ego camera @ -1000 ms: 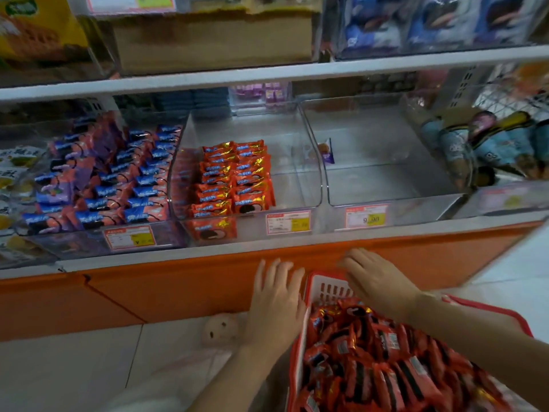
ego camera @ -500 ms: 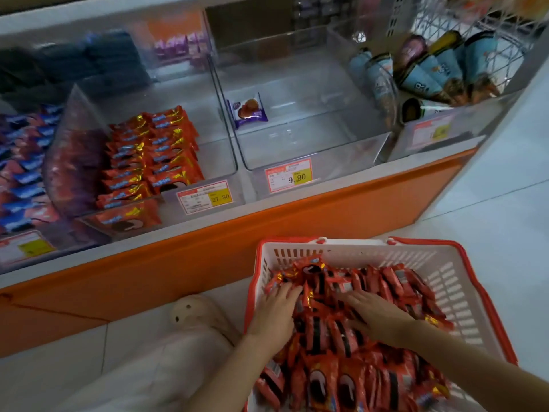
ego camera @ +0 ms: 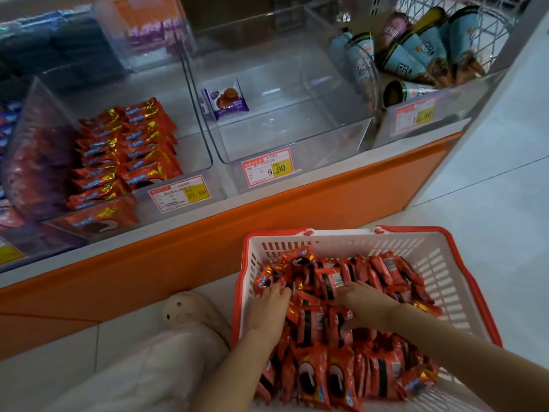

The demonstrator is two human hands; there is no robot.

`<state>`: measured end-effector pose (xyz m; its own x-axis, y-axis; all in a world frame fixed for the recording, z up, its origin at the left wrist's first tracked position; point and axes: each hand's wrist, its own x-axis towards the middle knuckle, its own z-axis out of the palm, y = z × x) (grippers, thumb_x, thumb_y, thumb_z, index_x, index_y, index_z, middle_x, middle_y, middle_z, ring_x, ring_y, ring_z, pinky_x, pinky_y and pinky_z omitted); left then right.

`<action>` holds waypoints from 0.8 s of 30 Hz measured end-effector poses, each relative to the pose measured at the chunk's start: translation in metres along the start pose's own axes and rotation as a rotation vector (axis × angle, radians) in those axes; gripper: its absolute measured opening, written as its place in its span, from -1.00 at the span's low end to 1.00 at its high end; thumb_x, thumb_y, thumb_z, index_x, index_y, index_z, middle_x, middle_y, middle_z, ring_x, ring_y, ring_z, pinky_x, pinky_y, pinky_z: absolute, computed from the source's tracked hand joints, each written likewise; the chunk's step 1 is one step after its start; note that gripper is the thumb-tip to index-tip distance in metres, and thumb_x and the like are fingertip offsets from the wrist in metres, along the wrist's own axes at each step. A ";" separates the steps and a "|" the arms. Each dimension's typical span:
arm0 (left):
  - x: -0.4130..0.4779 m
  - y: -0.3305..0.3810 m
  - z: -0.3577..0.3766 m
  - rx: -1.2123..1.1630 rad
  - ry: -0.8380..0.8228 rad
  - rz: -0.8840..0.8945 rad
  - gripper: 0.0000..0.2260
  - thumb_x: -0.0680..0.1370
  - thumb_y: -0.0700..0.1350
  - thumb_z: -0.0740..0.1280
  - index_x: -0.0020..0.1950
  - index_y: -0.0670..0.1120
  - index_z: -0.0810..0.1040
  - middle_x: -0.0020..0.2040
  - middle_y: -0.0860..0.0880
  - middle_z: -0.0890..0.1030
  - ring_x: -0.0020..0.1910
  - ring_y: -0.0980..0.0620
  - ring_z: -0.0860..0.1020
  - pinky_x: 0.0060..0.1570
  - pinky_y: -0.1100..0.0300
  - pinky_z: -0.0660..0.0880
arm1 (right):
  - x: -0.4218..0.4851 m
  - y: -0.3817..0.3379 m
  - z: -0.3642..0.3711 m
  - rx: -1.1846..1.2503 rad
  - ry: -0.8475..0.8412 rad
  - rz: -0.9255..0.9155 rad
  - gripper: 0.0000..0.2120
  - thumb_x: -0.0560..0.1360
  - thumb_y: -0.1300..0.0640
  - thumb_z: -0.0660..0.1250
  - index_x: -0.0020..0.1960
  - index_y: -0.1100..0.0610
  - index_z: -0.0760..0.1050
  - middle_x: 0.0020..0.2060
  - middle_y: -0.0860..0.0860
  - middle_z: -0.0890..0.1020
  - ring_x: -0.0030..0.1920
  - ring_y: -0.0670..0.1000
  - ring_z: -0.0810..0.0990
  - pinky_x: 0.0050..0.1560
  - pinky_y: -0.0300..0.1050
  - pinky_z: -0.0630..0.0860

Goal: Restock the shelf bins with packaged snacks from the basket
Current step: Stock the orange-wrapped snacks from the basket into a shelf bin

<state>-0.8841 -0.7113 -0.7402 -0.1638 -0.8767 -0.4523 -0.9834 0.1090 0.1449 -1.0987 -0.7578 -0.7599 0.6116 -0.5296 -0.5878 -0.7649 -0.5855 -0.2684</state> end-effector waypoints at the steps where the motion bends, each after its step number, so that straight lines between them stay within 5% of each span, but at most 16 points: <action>1: -0.001 -0.001 0.000 0.019 0.009 0.006 -0.57 0.59 -0.30 0.14 0.45 -0.05 0.27 0.42 -0.09 0.32 0.39 -0.11 0.31 0.27 -0.02 0.36 | -0.003 0.001 0.000 0.022 0.032 0.012 -0.41 0.48 -0.16 0.33 0.41 0.09 0.35 0.29 -0.01 0.41 0.31 0.02 0.31 0.33 -0.13 0.23; 4: -0.002 -0.004 0.002 -0.023 0.075 0.011 -0.63 0.61 -0.22 0.18 0.40 0.00 0.34 0.39 -0.08 0.33 0.39 -0.11 0.29 0.28 0.01 0.36 | -0.010 0.000 -0.006 0.111 0.181 0.067 -0.50 0.49 -0.16 0.32 0.33 0.07 0.38 0.20 -0.04 0.44 0.19 -0.04 0.37 0.19 -0.22 0.31; 8: -0.013 -0.010 -0.013 -0.273 0.270 0.026 -0.79 0.62 -0.06 0.22 0.25 -0.01 0.44 0.25 0.03 0.34 0.27 0.06 0.37 0.13 0.27 0.39 | -0.016 -0.012 -0.020 0.244 0.402 0.193 -0.59 0.49 -0.23 0.26 0.18 0.01 0.30 -0.01 -0.07 0.56 -0.10 -0.08 0.52 -0.11 -0.21 0.50; 12: -0.030 -0.017 -0.036 -0.600 0.427 -0.006 -0.82 0.63 -0.12 0.20 0.22 0.00 0.44 0.24 0.08 0.44 0.19 0.15 0.45 0.07 0.47 0.35 | -0.019 -0.040 -0.040 0.434 0.593 0.174 -0.66 0.52 -0.14 0.28 0.10 -0.04 0.18 -0.34 -0.15 0.47 -0.40 -0.17 0.45 -0.44 -0.26 0.36; 15: -0.044 -0.022 -0.051 -0.737 0.529 0.009 -0.80 0.61 -0.18 0.23 0.20 0.01 0.44 0.19 0.12 0.48 0.13 0.20 0.47 0.05 0.54 0.36 | -0.020 -0.067 -0.052 0.609 0.759 0.069 -0.68 0.49 -0.08 0.34 0.09 -0.06 0.25 -0.24 -0.26 0.51 -0.30 -0.20 0.54 -0.33 -0.28 0.47; 18: -0.057 -0.033 -0.064 -0.818 0.634 0.042 -0.71 0.58 -0.21 0.26 0.22 0.11 0.43 0.16 0.23 0.45 0.14 0.25 0.47 0.14 0.27 0.49 | -0.024 -0.092 -0.065 0.834 0.862 -0.051 -0.70 0.47 -0.01 0.36 0.17 -0.13 0.38 0.00 -0.27 0.58 -0.03 -0.21 0.60 -0.03 -0.25 0.56; 21: -0.075 -0.041 -0.077 -0.828 0.712 0.090 -0.59 0.55 -0.28 0.30 0.18 0.23 0.39 0.18 0.28 0.38 0.21 0.34 0.39 0.18 0.39 0.41 | -0.028 -0.112 -0.080 0.977 0.810 -0.167 -0.60 0.48 0.14 0.39 0.28 -0.07 0.44 0.19 -0.19 0.53 0.21 -0.22 0.49 0.22 -0.18 0.47; 24: -0.089 -0.045 -0.085 -0.862 0.829 0.078 -0.56 0.49 -0.28 0.38 0.15 0.21 0.39 0.18 0.22 0.39 0.22 0.41 0.35 0.16 0.54 0.29 | -0.033 -0.131 -0.089 1.121 0.629 -0.289 -0.55 0.51 0.06 0.36 0.36 -0.12 0.36 0.28 -0.15 0.46 0.29 -0.15 0.45 0.24 -0.21 0.43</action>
<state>-0.8189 -0.6780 -0.6319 0.1903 -0.9513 0.2427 -0.5454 0.1031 0.8318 -1.0005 -0.7183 -0.6369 0.5359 -0.8437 -0.0314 -0.1569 -0.0630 -0.9856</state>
